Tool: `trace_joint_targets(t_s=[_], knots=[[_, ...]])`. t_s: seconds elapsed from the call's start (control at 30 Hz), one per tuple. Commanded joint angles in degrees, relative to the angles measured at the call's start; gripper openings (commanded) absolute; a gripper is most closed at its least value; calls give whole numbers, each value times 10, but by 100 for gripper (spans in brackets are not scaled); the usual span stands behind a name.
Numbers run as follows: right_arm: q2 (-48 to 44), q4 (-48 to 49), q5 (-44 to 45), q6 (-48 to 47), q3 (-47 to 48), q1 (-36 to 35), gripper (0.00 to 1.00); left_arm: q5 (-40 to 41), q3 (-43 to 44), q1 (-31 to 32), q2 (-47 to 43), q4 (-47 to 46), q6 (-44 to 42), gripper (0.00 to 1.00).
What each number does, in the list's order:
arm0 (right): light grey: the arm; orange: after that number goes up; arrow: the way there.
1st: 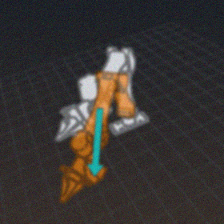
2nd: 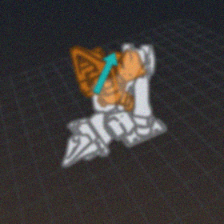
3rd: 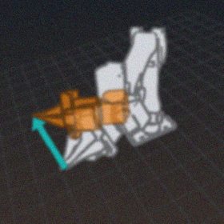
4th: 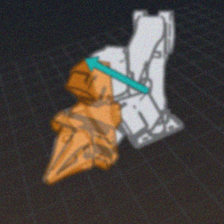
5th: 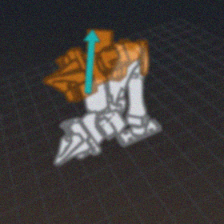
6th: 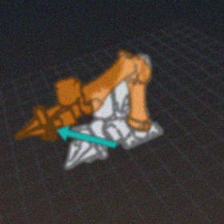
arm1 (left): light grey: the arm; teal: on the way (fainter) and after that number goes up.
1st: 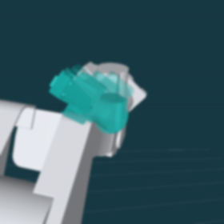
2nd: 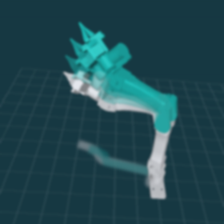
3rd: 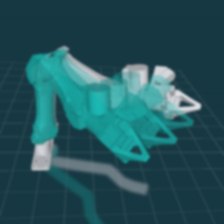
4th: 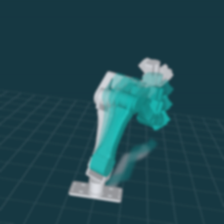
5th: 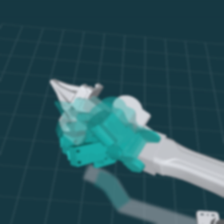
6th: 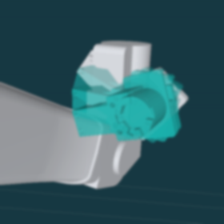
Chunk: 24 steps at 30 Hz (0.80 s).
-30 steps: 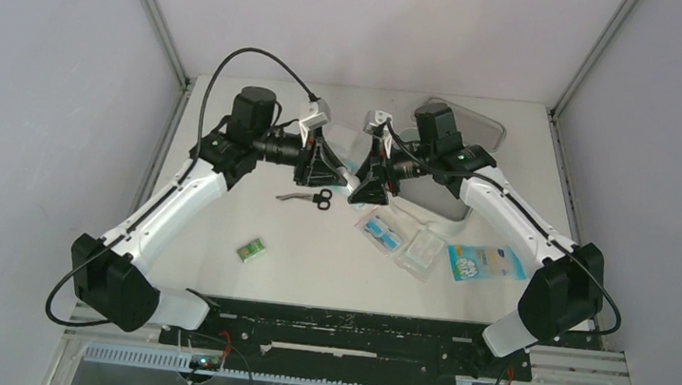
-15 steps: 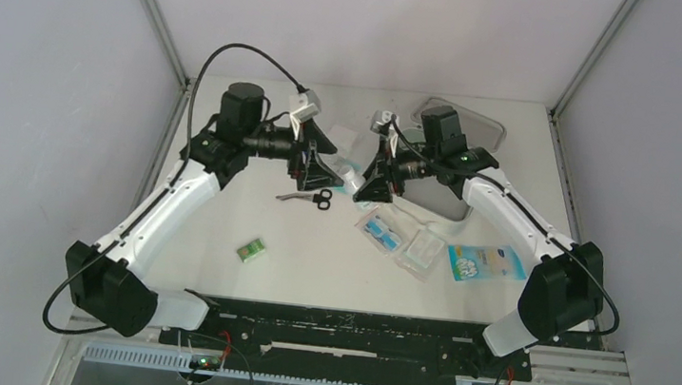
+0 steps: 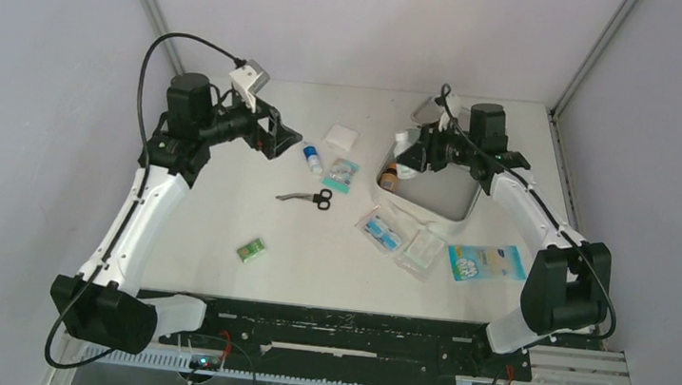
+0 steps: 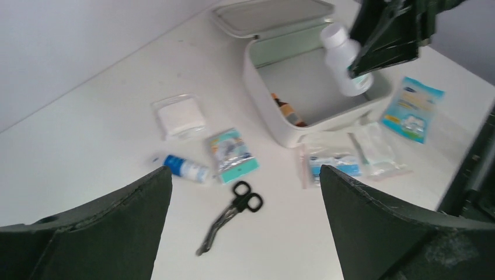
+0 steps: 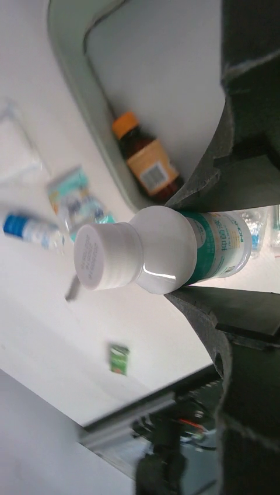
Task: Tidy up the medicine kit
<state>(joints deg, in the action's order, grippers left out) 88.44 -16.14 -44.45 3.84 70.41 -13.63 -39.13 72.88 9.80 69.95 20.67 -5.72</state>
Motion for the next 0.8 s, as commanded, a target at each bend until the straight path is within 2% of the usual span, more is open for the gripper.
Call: trace_joint_targets(t_s=[0.0, 0.3, 0.77], knots=[[-2, 56, 99, 84, 4, 20, 17, 53, -6, -27, -27, 0, -20, 100], [59, 83, 113, 190, -19, 67, 17, 77, -38, -41, -42, -16, -9, 100], [155, 60, 143, 239, -19, 54, 18, 68, -60, -41, -50, -23, -7, 100]])
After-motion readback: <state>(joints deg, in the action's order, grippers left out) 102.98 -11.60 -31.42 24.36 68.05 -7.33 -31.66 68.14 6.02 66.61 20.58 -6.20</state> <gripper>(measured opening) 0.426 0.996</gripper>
